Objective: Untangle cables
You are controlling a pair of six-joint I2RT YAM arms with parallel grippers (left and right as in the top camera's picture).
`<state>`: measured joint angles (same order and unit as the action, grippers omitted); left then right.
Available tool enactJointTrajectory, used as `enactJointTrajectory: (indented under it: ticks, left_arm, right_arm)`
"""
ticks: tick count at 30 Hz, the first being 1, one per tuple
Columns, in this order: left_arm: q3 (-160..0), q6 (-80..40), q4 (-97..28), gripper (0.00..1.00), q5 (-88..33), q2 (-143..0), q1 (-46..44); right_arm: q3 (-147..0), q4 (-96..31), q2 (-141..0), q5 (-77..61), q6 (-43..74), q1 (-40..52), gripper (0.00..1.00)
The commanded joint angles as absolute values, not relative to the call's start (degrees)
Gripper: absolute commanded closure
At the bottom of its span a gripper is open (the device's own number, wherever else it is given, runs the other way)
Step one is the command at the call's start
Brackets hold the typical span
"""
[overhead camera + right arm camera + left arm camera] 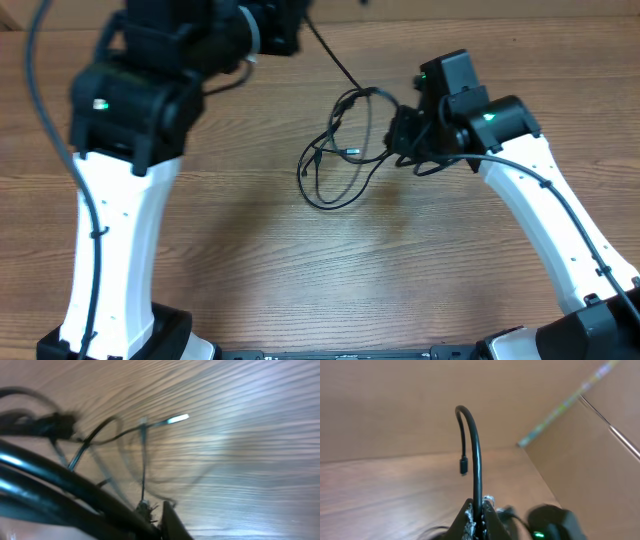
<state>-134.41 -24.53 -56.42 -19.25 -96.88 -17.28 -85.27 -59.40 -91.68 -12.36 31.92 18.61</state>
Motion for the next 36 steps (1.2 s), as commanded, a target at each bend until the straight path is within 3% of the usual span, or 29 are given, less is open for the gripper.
enactJointTrajectory:
  ticks: [1,12,21,29,36]
  left_arm:
    - [-135.7,-25.4,-55.3,0.96,-19.5,-91.2,-11.7]
    - [-135.7,-25.4,-57.0,0.96,-19.6,-86.0,4.6]
    - [-135.7,-25.1,-58.7,0.96,-26.5,-86.7,18.8]
    - [-135.6,-22.1,-60.4,0.96,-22.5,-87.2,23.1]
    - [-135.6,-21.3,-60.2,0.96,-18.0,-89.6,27.5]
  right_arm:
    - [-85.5,-60.9,-91.6,-5.0,34.7,15.5,0.96]
    - [-85.5,-67.4,-93.5,-2.6,29.9,11.5,0.96]
    - [-85.5,-69.5,-94.0,-2.6,26.0,8.1,0.96]
    - [-85.6,-70.5,-94.0,-3.3,18.7,4.4,0.95]
    - [-85.6,-73.6,-94.0,-7.7,16.8,-9.4,0.96]
